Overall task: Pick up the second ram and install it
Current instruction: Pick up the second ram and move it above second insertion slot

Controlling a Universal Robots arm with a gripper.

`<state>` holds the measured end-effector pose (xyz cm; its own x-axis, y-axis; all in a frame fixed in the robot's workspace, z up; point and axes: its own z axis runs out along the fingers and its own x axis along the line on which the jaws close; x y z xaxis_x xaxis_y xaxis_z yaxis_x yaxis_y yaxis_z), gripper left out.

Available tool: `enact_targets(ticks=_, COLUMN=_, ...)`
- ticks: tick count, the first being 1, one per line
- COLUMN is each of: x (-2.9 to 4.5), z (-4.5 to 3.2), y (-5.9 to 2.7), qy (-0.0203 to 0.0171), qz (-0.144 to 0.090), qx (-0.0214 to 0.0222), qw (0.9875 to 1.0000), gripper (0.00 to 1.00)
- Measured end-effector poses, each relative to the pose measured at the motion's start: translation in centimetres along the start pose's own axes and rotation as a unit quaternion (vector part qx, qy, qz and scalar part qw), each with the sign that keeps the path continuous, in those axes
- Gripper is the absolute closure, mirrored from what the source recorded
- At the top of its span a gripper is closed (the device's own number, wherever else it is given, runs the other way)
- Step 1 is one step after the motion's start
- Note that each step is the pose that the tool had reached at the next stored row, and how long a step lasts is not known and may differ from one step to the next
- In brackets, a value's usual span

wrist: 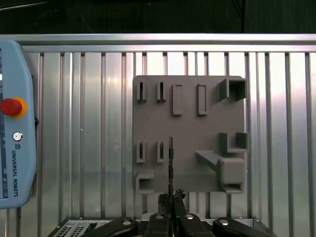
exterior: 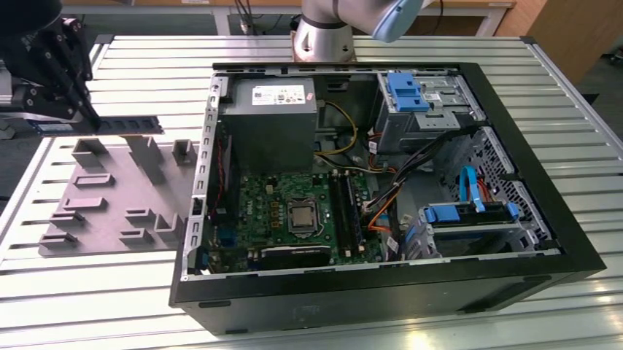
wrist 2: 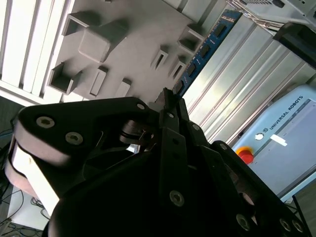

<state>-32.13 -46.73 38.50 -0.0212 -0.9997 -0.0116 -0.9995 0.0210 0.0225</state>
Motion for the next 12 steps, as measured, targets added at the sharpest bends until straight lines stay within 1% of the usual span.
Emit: enact_targets(ticks=12, x=-0.02, z=-0.03, y=-1.18, qy=0.0, qz=0.0, qx=0.0, qw=1.0, gripper=0.86)
